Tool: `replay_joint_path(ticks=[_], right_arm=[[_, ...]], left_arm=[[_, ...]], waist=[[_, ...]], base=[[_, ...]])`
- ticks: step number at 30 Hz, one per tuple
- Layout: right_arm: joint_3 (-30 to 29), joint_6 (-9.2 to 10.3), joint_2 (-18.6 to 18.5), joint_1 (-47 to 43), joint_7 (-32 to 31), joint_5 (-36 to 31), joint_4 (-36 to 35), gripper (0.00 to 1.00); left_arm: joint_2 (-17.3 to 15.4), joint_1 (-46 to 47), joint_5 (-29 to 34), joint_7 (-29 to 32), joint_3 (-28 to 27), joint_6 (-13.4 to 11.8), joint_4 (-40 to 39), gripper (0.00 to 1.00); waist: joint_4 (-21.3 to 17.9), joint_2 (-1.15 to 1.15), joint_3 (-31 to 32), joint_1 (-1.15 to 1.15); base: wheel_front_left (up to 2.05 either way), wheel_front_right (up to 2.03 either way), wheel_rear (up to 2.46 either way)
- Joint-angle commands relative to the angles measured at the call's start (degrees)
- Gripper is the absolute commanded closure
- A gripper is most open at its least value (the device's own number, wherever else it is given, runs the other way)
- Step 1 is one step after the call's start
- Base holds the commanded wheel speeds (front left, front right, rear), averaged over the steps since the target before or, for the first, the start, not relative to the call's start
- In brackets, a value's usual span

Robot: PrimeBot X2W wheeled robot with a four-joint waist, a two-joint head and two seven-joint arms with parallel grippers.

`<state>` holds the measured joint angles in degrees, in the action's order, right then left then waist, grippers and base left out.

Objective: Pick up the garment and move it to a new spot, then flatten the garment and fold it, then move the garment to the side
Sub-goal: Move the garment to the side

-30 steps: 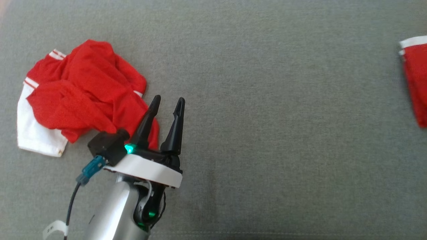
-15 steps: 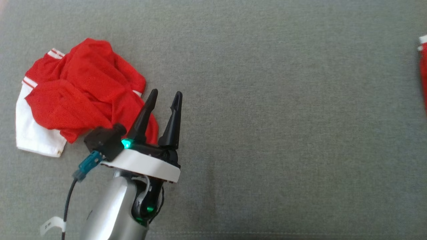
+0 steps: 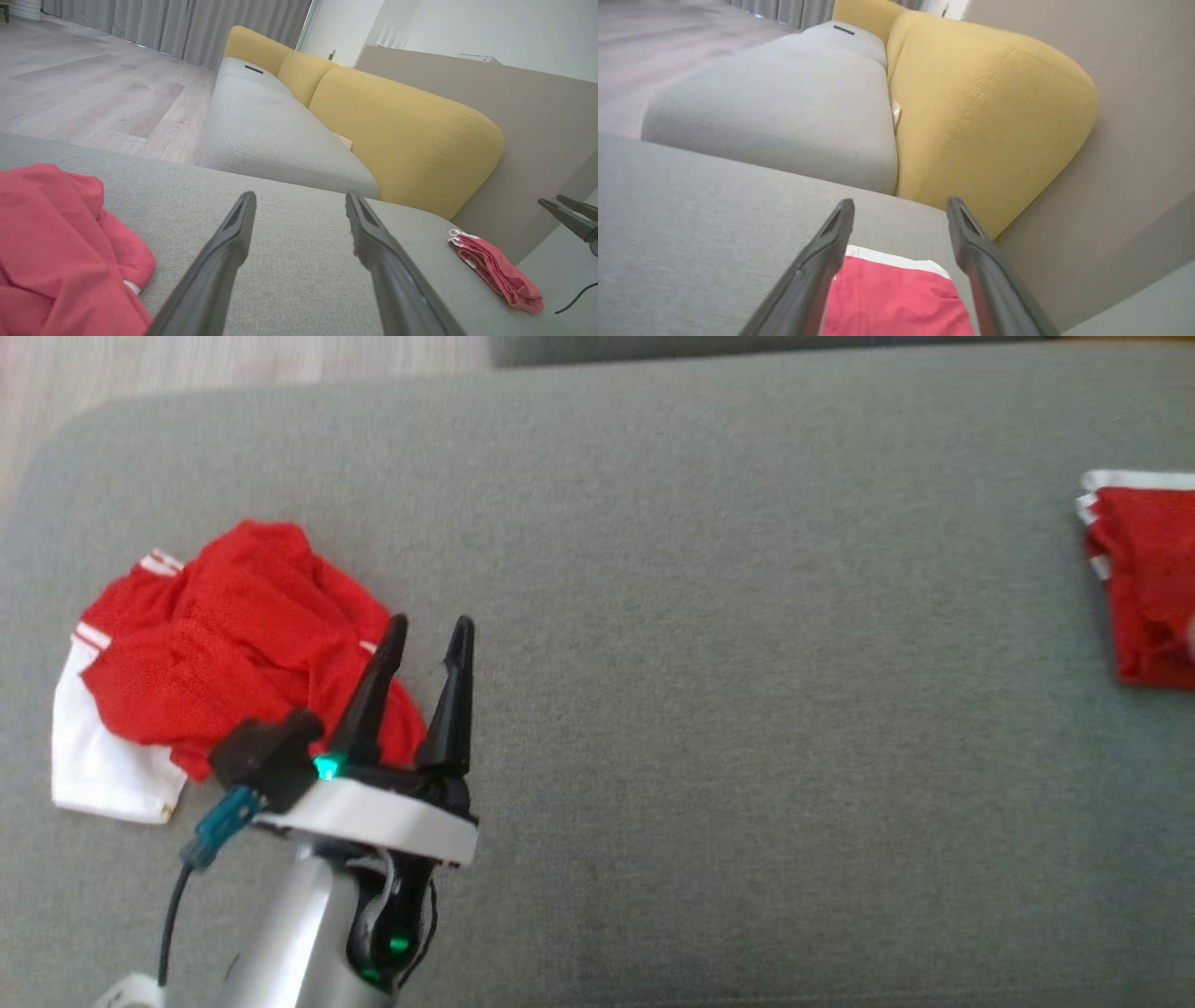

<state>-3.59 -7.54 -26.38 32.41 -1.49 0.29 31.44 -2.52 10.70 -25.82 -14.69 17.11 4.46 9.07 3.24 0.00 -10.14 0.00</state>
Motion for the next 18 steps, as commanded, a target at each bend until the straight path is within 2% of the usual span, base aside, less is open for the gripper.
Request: replay_joint_path(ticks=[1, 6, 8, 11, 14, 18], right_arm=[[0.53, 0.05, 0.02, -0.74, 0.73, 0.36, -2.75, 0.0], [-2.62, 0.05, 9.92, -6.71, 4.79, -1.18, -13.43, 0.0], [-4.42, 0.05, 14.98, -9.5, 5.91, -0.79, -16.56, 0.0], [-5.0, 0.05, 20.55, -13.61, 7.35, 0.18, -19.99, 0.0], [-4.08, 0.05, 22.91, -17.53, 8.81, 2.27, -21.92, 0.0], [-0.48, 0.05, 23.46, -22.08, 10.82, 7.55, -21.94, 0.0]], left_arm=[[-0.36, 0.69, 0.42, -0.31, -2.28, -0.41, -2.07, 0.0], [-0.36, -1.47, 1.44, -0.31, -3.95, -0.45, -2.31, 0.0], [-0.36, -2.32, 1.57, -0.31, -4.26, -0.47, -2.24, 0.0], [-0.36, -3.45, 1.47, -0.31, -4.54, -0.58, -2.36, 0.0], [-0.36, -4.56, 1.6, -0.31, -4.66, -0.5, -2.23, 0.0], [-0.36, -6.48, 1.71, -0.31, -4.74, -0.43, -2.26, 0.0]], waist=[[-0.9, 0.0, 1.6, 0.0], [-1.61, 0.0, 4.69, 0.0], [-1.65, 0.0, 5.8, 0.0], [-1.57, 0.0, 7.07, 0.0], [-1.46, 0.0, 8.27, 0.0], [-1.31, 0.0, 9.87, 0.0]], base=[[0.0, 0.0, 0.0], [0.0, 0.0, 0.0], [0.0, 0.0, 0.0], [0.0, 0.0, 0.0], [0.0, 0.0, 0.0], [0.0, 0.0, 0.0]])
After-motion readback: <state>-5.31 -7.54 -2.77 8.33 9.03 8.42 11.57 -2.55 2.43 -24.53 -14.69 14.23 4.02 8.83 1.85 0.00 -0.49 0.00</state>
